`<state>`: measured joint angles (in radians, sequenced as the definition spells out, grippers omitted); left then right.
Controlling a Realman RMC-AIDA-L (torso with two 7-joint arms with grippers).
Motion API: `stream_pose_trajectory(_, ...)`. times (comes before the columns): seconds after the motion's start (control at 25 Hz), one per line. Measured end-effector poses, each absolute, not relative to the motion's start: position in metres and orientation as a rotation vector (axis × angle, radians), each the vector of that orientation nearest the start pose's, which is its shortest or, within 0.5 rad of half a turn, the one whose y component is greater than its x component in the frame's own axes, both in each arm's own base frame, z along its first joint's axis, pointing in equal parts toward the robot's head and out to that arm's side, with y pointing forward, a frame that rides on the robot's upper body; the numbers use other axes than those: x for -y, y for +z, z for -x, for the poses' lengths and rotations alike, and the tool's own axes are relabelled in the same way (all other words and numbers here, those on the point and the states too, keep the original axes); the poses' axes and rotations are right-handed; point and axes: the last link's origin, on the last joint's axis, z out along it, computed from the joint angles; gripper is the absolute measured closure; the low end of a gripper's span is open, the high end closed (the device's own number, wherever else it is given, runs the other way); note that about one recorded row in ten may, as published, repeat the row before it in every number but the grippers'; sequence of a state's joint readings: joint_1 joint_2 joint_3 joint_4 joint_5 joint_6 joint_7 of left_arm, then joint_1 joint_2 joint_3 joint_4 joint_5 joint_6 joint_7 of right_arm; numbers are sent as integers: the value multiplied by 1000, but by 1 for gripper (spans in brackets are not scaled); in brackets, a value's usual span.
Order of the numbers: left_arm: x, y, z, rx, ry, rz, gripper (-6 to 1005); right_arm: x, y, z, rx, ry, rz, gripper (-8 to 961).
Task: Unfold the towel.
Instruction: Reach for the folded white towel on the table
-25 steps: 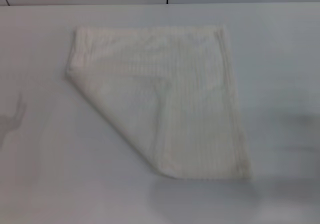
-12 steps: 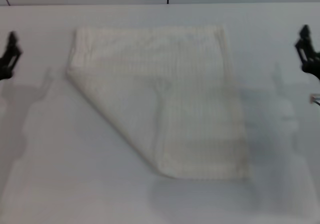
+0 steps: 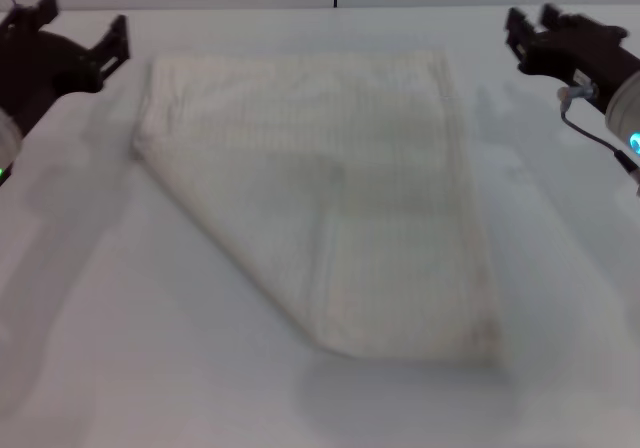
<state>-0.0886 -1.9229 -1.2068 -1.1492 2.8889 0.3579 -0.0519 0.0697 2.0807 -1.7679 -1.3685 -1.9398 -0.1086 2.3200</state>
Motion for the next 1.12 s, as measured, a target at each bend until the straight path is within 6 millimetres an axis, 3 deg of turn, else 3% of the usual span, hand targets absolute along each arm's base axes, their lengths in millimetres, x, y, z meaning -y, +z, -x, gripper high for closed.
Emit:
stream_pose_trajectory(0.08,-342,18,265,480,-513,1825,218,-360,13,-223,-891,575,1887,459)
stream_pose_trajectory(0.16,-355,19,224,509,-377,1978,218,-372,19,-223,-984,589,1937,518)
stream_pose_trajectory(0.2,-357,16,216,514,-332,2009,218,-378,22,-225,-1034,592,1955,558)
stream_pose_trajectory(0.4,-361,7,196,526,-197,2085,218,-412,27,-233,-1254,441,1999,755)
stream_pose_trajectory(0.48,-362,1,186,538,-143,2147,218,-422,25,-235,-1294,311,1995,956)
stream_pose_trajectory(0.72,-365,-4,166,504,-135,2272,219,-437,10,-222,-1294,161,2049,955)
stream_pose_trajectory(1.12,-366,-23,161,497,-117,2412,219,-452,-18,-214,-1314,3,2121,953)
